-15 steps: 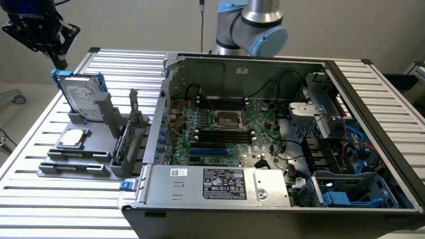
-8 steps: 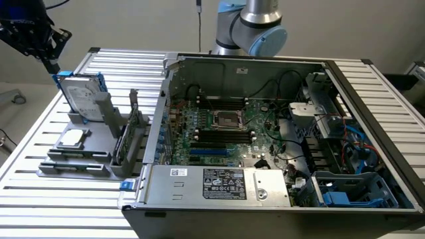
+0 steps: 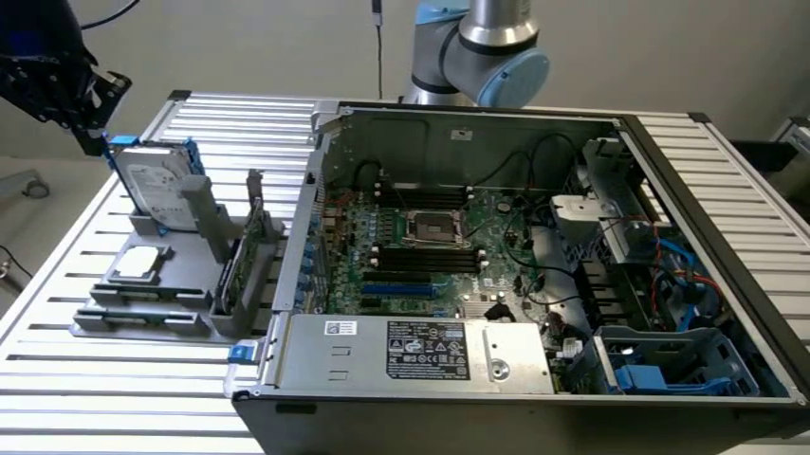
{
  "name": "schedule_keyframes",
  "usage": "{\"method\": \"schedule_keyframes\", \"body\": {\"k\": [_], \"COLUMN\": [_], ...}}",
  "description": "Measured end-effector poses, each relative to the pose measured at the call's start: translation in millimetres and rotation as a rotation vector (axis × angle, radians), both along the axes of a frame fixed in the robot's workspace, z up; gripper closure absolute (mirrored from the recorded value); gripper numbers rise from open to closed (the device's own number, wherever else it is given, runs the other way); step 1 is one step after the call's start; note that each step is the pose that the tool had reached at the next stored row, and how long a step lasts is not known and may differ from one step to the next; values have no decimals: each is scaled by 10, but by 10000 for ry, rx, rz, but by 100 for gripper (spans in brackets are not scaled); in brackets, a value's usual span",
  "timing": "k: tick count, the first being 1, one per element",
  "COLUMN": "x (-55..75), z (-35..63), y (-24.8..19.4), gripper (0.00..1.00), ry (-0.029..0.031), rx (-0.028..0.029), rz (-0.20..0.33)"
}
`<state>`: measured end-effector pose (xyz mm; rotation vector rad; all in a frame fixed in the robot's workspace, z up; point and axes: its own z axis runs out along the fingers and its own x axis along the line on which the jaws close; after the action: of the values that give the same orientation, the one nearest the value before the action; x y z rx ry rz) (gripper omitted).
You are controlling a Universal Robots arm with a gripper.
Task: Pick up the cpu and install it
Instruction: 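Reach for the cpu, then pick up the cpu and move it towards the insertion slot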
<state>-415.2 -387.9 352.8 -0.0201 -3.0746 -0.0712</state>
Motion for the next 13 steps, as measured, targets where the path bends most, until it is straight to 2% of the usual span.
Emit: {"method": "schedule_keyframes", "body": {"k": [2,13], "x": [11,11], "z": [-33,-37], "y": [-15,-15], "gripper": [89,89], "ry": [2,4], "rx": [0,-1], "rz": [47,56]}}
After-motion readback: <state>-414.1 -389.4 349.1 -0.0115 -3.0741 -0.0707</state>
